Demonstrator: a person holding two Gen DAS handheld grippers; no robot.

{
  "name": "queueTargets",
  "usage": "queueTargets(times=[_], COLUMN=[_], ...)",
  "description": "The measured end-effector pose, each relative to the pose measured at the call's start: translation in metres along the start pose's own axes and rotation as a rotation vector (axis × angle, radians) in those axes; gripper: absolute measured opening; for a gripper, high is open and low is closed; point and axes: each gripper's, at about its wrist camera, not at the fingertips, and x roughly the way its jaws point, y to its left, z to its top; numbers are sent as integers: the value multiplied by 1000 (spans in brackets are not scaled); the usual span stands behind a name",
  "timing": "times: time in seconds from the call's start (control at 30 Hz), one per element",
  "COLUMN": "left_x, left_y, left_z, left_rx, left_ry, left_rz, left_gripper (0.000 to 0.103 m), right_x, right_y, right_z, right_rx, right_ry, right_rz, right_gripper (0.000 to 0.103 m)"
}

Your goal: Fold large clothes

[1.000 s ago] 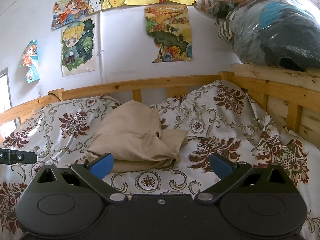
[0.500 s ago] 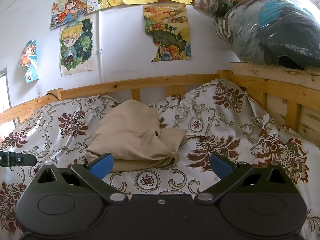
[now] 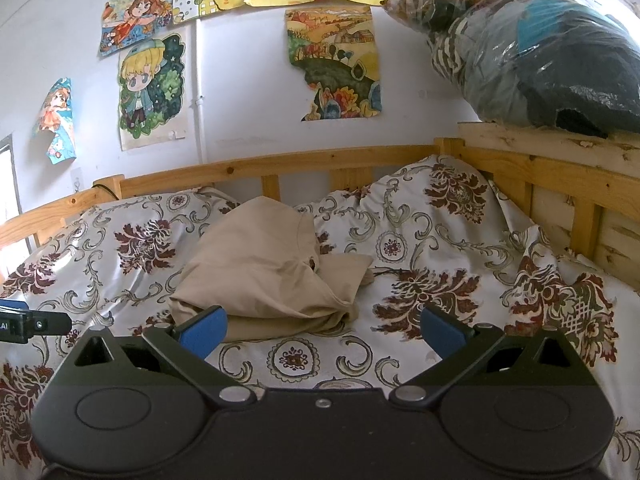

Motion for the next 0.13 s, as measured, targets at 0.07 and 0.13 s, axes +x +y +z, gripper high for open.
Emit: queueTargets(times=[0.07, 0.13], left_x=[0, 0], left_y=[0, 0], left_z=[0, 0], left_rx=[0, 0], left_ry=[0, 1], left_rz=[0, 0], left_gripper=[102, 102], right_x=[0, 0], right_y=[0, 0], right_z=[0, 0], right_rx=[0, 0], right_ry=[0, 1], right_rz=[0, 0], right_gripper=[102, 102])
